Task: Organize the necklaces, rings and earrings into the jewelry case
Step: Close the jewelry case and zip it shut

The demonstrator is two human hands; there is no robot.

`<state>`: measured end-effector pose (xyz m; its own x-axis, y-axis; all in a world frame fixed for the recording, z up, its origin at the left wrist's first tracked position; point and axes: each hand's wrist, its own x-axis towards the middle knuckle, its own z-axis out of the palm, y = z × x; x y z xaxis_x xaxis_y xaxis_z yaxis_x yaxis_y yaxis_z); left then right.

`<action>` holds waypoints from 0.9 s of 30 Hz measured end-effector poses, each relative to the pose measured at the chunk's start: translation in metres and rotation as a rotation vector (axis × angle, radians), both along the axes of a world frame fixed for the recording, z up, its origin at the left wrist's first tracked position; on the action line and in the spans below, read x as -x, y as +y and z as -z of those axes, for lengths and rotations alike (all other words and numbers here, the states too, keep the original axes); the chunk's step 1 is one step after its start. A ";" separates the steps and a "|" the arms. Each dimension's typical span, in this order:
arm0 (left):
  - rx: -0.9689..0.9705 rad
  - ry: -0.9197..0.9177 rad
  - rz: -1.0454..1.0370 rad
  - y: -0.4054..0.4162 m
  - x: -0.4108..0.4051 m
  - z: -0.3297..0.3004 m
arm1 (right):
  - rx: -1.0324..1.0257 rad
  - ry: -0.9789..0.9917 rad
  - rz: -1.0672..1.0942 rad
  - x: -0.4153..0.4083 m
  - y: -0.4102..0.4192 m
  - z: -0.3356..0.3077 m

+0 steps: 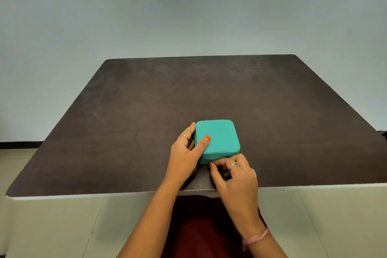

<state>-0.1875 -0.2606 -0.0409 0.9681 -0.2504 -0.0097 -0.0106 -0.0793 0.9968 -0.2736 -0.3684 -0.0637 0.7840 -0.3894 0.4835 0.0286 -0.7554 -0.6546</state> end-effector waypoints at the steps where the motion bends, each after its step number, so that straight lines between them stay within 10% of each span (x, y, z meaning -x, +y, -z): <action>1: 0.001 -0.002 -0.001 -0.001 0.000 0.000 | -0.012 0.003 -0.017 0.001 -0.002 -0.001; 15: -0.037 -0.014 -0.019 -0.003 -0.001 0.006 | -0.500 0.308 -0.127 0.008 -0.077 -0.029; 27: -0.068 -0.025 -0.010 -0.002 -0.004 0.004 | -0.476 0.304 -0.066 -0.011 -0.082 -0.030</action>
<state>-0.1837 -0.2622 -0.0451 0.9707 -0.2401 -0.0025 -0.0338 -0.1469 0.9886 -0.2623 -0.4506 -0.0339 0.8904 -0.4548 0.0158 -0.1770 -0.3782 -0.9087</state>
